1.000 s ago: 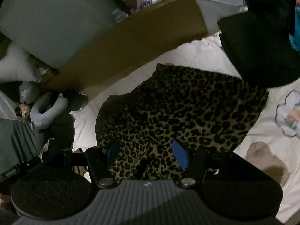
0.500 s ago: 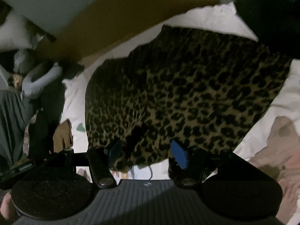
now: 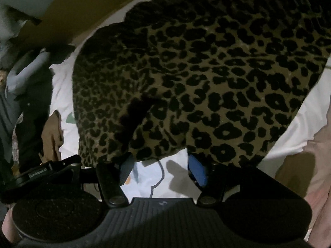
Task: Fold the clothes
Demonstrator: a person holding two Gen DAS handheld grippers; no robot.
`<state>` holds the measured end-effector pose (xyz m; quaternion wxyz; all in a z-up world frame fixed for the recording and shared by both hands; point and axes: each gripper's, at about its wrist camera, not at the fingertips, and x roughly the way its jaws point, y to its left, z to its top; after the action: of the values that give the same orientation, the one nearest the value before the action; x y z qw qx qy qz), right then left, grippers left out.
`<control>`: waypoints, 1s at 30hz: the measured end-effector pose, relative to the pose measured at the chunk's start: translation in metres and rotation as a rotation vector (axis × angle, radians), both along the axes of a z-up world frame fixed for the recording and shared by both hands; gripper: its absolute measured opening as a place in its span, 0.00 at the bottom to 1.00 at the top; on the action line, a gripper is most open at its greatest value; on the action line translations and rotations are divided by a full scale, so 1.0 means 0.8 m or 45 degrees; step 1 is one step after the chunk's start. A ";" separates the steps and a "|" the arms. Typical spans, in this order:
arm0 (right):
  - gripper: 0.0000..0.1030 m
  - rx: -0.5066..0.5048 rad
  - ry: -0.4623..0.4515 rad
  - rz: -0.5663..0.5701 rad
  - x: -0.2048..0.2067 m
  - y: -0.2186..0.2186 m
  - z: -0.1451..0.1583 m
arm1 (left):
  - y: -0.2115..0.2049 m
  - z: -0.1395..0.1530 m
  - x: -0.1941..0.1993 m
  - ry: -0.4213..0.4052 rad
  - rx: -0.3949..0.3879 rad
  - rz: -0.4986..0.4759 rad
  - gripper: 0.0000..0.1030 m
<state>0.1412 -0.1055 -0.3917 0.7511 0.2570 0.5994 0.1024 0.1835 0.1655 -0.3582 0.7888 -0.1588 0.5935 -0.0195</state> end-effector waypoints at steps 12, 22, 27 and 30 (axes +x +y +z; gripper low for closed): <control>0.61 0.082 0.078 -0.109 0.009 -0.004 -0.042 | 0.005 -0.032 0.004 0.090 0.039 0.017 0.69; 0.43 0.171 0.132 -0.245 0.017 -0.010 -0.064 | 0.005 -0.042 0.012 0.089 0.039 0.012 0.68; 0.00 0.209 0.156 -0.285 0.006 -0.024 -0.069 | 0.005 -0.042 0.012 0.082 0.039 0.016 0.60; 0.00 0.190 0.129 -0.277 0.001 -0.029 -0.063 | 0.008 -0.039 0.011 0.081 0.035 0.021 0.48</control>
<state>0.1418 -0.1288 -0.4418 0.7053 0.3803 0.5960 0.0516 0.1920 0.1718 -0.3892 0.7717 -0.1536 0.6172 0.0002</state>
